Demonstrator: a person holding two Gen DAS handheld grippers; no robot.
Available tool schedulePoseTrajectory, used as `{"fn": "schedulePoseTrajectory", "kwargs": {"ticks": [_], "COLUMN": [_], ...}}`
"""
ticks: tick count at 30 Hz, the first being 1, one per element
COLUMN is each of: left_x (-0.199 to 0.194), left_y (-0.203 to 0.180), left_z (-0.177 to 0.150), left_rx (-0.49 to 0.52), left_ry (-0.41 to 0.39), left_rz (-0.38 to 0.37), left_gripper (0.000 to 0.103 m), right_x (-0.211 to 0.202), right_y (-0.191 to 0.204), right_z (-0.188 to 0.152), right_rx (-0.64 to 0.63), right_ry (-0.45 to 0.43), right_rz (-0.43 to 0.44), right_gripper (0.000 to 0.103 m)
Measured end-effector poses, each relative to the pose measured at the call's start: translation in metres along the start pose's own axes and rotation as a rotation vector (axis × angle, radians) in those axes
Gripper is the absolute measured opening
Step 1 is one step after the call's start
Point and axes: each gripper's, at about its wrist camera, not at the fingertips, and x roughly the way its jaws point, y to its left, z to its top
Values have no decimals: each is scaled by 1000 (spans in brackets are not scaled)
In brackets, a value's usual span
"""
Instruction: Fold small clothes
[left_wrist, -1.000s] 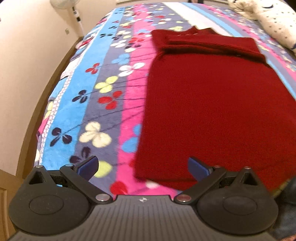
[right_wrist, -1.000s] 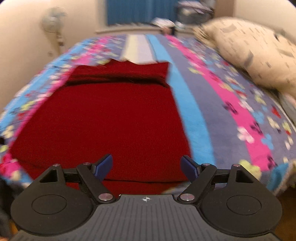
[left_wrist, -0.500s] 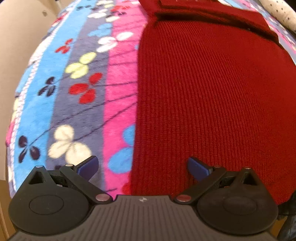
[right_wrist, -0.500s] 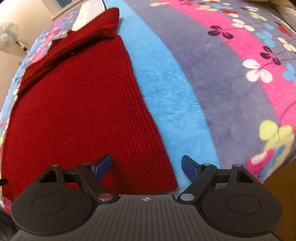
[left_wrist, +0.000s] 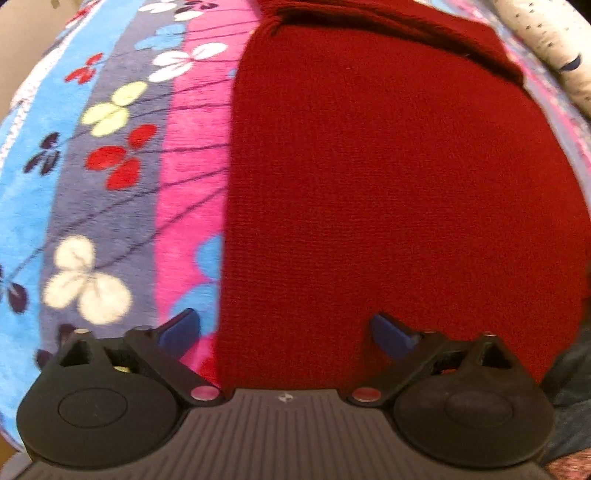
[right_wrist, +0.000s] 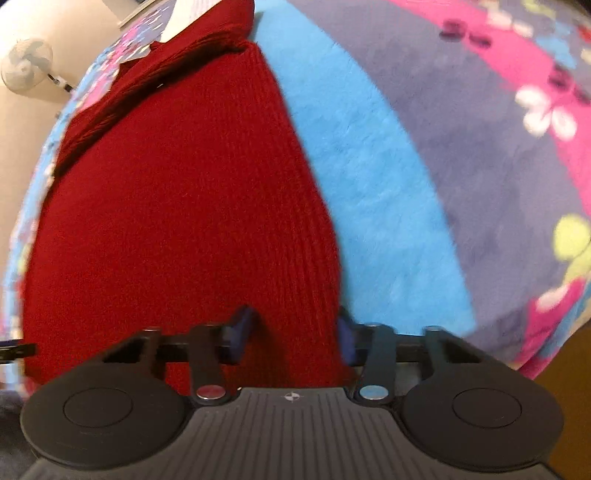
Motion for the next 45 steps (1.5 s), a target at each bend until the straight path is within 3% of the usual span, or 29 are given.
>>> {"fn": "schedulePoseTrajectory", "kwargs": {"ticks": [7,8,10,11,13,17,24,26,45], "left_x": [0,-2,-9,-13,-24,-57,-106,-110,-125], "left_y": [0,0,5,13,20,4,-2,-3,-8], "left_z": [-4,-5,-5,-4,-2,-3,-11,-16,-99], "left_rx": [-36,-45,-71,-110,-172,-128,-140,-140,-142], "left_ry": [-5,-9,-23,-21,-32,-125,-255,-262,-260], "left_rz": [-30,-46,-46,-100,-130,-131,-160,-154,-169], "left_gripper": [95,80,37,20,19,19,14,7,7], "right_x": [-4,-6,-10,-15,-24,-57,-115,-123,-145], "right_y": [-1,-1,4,9,20,43,65,67,43], "right_z": [-6,-7,-9,-8,-7,0,-3,-7,-77], "right_rx": [70,73,68,62,34,-24,-45,-55,-16], "right_ry": [2,-4,-18,-25,-45,-122,-272,-289,-282], "right_rz": [24,21,2,-10,-19,-6,83,80,84], "right_gripper": [24,21,20,19,18,17,17,17,17]}}
